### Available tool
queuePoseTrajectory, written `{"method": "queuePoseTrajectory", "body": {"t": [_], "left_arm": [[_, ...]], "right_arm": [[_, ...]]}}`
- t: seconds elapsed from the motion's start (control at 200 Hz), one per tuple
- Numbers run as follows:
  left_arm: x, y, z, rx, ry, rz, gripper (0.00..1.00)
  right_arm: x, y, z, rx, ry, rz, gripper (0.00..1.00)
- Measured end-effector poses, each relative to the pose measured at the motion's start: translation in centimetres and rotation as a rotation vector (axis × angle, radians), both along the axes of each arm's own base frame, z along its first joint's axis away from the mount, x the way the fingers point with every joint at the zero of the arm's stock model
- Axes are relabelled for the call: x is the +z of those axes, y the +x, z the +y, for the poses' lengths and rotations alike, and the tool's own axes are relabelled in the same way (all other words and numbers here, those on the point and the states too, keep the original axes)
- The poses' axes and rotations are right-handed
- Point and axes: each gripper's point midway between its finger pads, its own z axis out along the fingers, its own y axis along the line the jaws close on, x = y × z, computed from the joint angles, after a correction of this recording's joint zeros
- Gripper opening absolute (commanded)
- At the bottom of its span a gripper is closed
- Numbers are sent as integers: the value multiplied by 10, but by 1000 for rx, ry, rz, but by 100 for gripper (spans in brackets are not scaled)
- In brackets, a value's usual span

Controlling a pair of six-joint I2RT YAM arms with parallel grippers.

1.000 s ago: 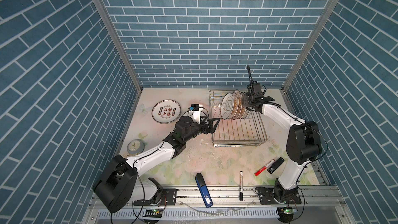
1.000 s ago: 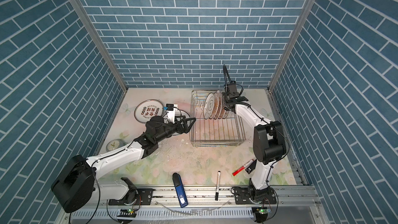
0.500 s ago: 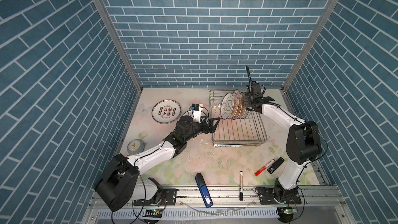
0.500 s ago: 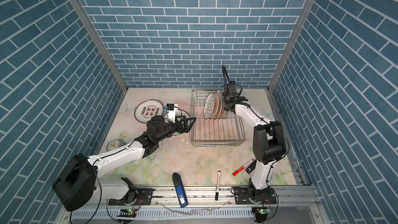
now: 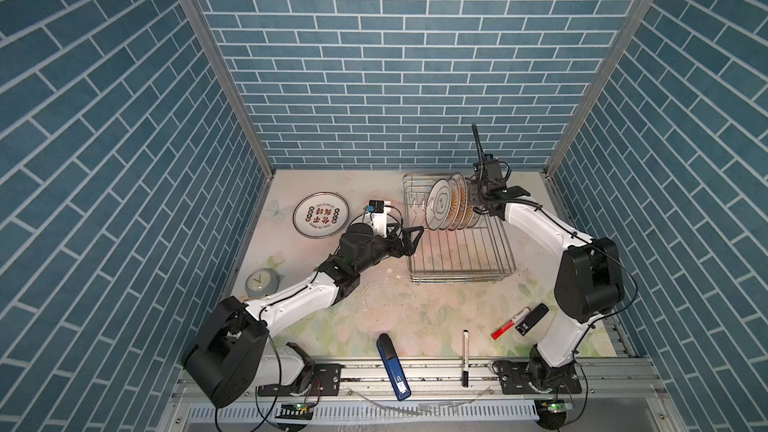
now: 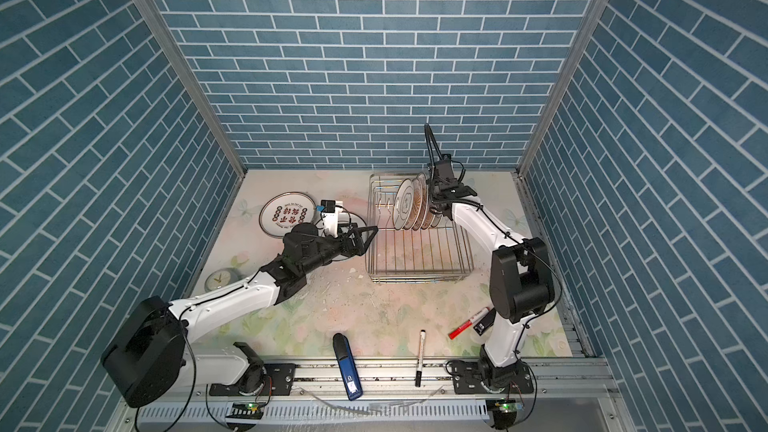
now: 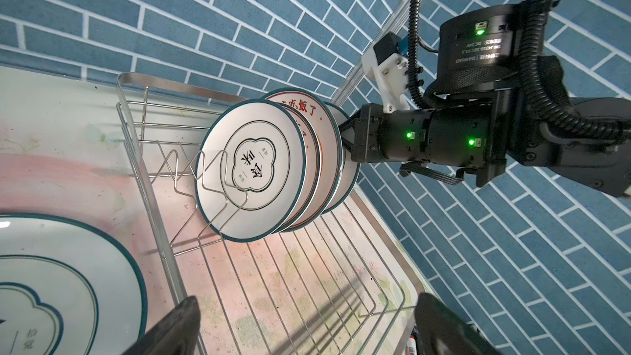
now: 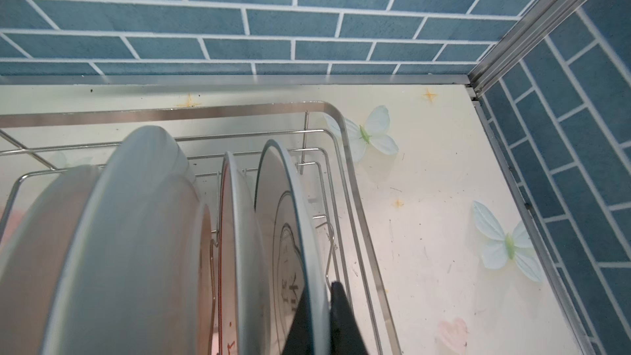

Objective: Unload the plates from the dish rack
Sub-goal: 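Grasp the end plate rim with the right gripper and lift it out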

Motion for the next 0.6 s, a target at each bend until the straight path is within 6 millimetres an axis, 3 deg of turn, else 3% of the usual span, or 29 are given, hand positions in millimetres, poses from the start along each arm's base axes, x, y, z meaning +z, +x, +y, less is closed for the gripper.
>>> {"method": "queuePoseTrajectory", "body": {"t": [0.345, 0.595], "left_arm": [[-5, 0, 1, 4, 14, 16, 100], [-2, -1, 2, 7, 11, 12, 100]], "right_arm": [[47, -14, -13, -32, -58, -102, 2], [66, -30, -23, -55, -104, -146, 2]]}}
